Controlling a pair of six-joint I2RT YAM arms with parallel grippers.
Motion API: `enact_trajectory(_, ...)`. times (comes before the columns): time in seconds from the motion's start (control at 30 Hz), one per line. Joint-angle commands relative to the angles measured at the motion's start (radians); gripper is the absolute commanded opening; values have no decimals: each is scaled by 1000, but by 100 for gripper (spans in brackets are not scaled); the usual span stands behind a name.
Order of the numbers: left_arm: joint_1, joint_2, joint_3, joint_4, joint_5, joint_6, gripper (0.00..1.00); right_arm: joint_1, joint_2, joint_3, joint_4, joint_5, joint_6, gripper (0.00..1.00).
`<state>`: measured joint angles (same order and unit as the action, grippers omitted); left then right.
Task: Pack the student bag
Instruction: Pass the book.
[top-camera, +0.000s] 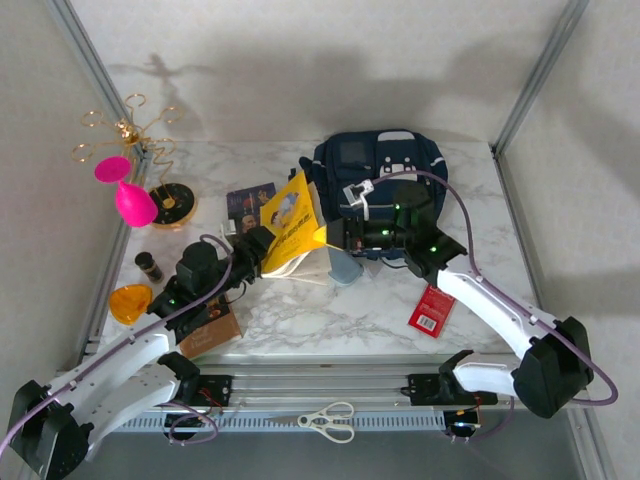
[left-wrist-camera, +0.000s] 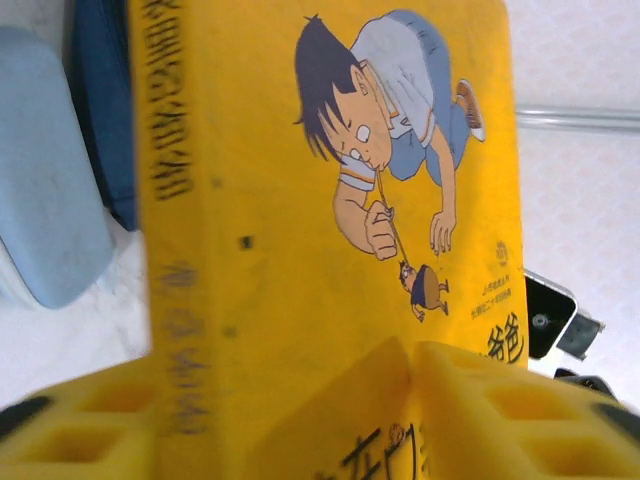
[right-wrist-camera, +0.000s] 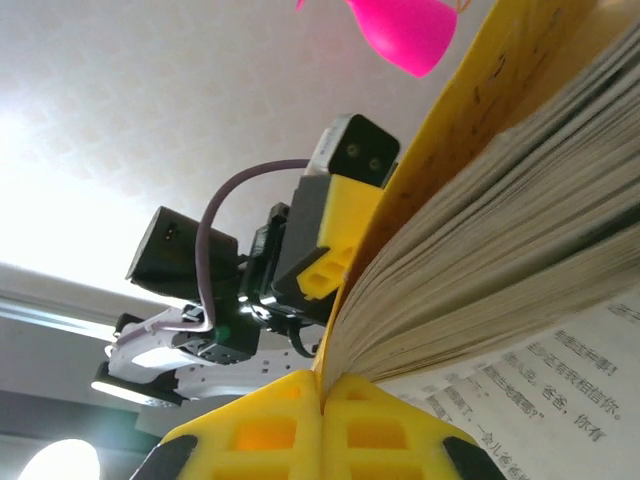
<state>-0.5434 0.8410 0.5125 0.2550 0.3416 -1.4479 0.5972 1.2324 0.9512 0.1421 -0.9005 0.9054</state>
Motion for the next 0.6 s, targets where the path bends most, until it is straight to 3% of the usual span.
enact_trajectory(0.0, -13, -9, 17, 135, 24, -16, 37, -12, -12, -27, 19, -39, -37, 0)
enact_trajectory(0.17, -16, -13, 17, 155, 24, -11, 8, -39, -3, -23, -51, -40, -95, 0)
enact_trajectory(0.2, -16, -13, 18, 160, 23, -8, 2, -45, -9, -28, -62, -32, -101, 4)
enact_trajectory(0.23, -16, -13, 21, 165, 21, -2, 0, -51, -12, -30, -73, -27, -107, 13)
enact_trajectory(0.3, -18, -7, 31, 177, 17, 10, 0, -57, -16, -34, -107, -24, -126, 44)
enact_trajectory(0.47, -38, 28, 47, 277, 23, 6, 0, -121, -32, -53, -185, -4, -95, 93)
enact_trajectory(0.5, -47, 38, 51, 295, 23, 5, 0, -123, -35, -63, -157, -11, -67, 98)
enact_trajectory(0.57, -70, 70, 67, 336, 19, 7, 0, -122, -26, -83, -79, -45, 16, 99)
